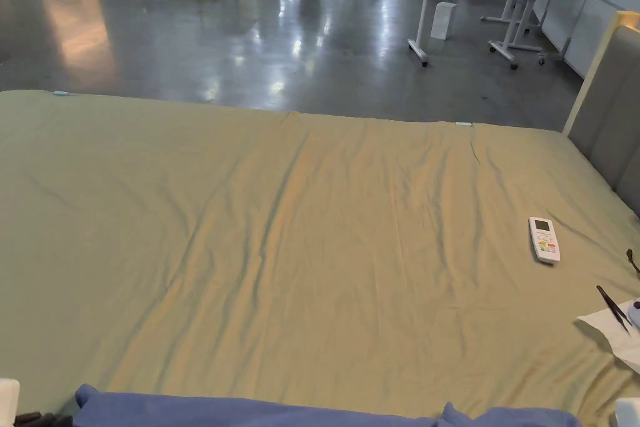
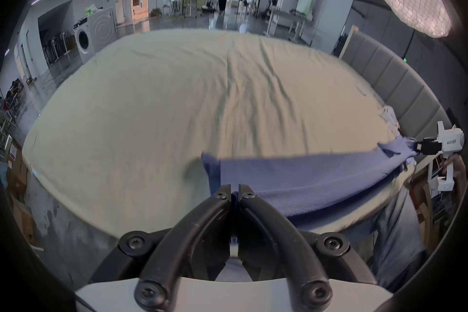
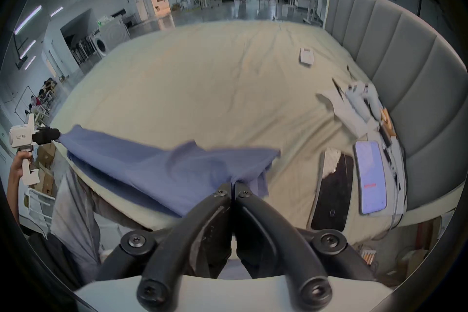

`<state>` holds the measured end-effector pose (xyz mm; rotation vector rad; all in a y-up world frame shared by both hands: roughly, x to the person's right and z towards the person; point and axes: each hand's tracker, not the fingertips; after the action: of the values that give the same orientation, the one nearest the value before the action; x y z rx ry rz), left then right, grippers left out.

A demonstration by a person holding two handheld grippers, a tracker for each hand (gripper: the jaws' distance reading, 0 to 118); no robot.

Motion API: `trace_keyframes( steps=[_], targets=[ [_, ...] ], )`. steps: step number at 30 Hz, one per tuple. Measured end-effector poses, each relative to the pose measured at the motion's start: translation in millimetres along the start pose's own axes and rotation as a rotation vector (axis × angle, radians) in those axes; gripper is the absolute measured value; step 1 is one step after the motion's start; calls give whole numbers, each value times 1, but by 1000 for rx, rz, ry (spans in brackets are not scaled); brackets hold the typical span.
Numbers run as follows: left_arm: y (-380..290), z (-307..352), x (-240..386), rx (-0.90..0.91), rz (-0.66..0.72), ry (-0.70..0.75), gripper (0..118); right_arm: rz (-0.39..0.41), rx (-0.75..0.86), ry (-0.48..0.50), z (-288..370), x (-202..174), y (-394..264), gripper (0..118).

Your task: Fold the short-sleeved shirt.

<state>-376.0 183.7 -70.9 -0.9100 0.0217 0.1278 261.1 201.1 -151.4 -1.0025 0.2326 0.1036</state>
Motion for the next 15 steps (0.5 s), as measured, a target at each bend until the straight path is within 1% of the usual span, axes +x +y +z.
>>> trace_keyframes(
  steps=[2,4,5,7,9,12,13,14,15],
  targets=[
    [-14,-14,4,-63,4,18,4,11,-34,-20,-21,0,-12,1],
    [-24,-26,12,-98,-3,21,4,-12,-71,-29,-38,-2,-20,1],
    [-28,-33,14,-116,-7,37,4,-5,-81,-29,-45,-5,-24,1],
    [-35,-44,14,-121,-5,53,4,3,-122,-45,-59,-9,-31,1],
    [-38,-48,18,-110,0,69,4,10,-123,-64,-70,-8,-35,1],
    [-38,-51,17,-104,-2,83,5,1,-116,-80,-76,-12,-36,2],
    [-37,-51,17,-106,-3,85,5,16,-110,-89,-56,-26,-28,2],
    [-36,-50,17,-107,-4,85,6,16,-110,-95,-55,-29,-27,3],
    [-35,-49,14,-108,-2,83,10,19,-112,-101,-52,-31,-26,11]
  ],
)
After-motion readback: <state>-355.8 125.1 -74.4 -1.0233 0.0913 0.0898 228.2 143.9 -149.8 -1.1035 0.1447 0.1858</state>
